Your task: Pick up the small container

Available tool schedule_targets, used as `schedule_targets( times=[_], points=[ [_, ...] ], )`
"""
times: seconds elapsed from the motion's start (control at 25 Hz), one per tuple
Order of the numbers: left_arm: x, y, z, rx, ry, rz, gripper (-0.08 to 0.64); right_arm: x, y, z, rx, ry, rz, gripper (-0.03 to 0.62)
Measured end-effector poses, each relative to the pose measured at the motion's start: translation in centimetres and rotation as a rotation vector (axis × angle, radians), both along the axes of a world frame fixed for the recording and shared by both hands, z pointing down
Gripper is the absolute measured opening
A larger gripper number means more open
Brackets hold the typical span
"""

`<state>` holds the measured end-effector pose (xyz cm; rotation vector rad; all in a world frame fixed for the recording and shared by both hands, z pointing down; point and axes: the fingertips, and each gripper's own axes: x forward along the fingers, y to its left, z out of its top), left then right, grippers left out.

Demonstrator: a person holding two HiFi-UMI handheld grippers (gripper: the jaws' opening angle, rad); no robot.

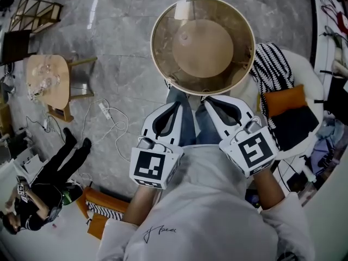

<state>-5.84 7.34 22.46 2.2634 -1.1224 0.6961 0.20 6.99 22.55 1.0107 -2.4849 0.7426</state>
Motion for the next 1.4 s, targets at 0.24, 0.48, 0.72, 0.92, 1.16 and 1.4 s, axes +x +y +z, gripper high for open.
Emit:
schedule_targets(
  times=[0.24,0.48,0.72,0.92,1.16,1.4],
  points=[
    [-0.6,-1.1,1.8,-0.037,-0.005,0.005,0.009,-0.3,-1.3,1.5,-0.02,-0.002,0.028,0.012],
    [-1.1,-2.5,3.7,-0.062,-0.017,0.005,0.009,-1.4,-2.3,3.4,-0.04,-0.011,0.026,0.013],
    [-0.9,-3.1,5.1,-0.08,-0.022,0.012,0.009,-1.7,-2.9,5.5,-0.061,-0.004,0.006,0.012],
    [-1.3,-3.9,7.0,-0.105,-0.013,0.006,0.009,-1.7,-4.0,7.5,-0.066,0.013,0.004,0.013],
    [-2.5,-5.5,9.5,-0.129,-0.034,0.016,0.009,-1.7,-4.8,10.0,-0.082,0.03,0.004,0.013],
    [-3.4,-7.3,11.1,-0.126,-0.036,-0.01,0.009,-1.5,-6.0,12.1,-0.092,0.034,0.02,0.012]
  ],
)
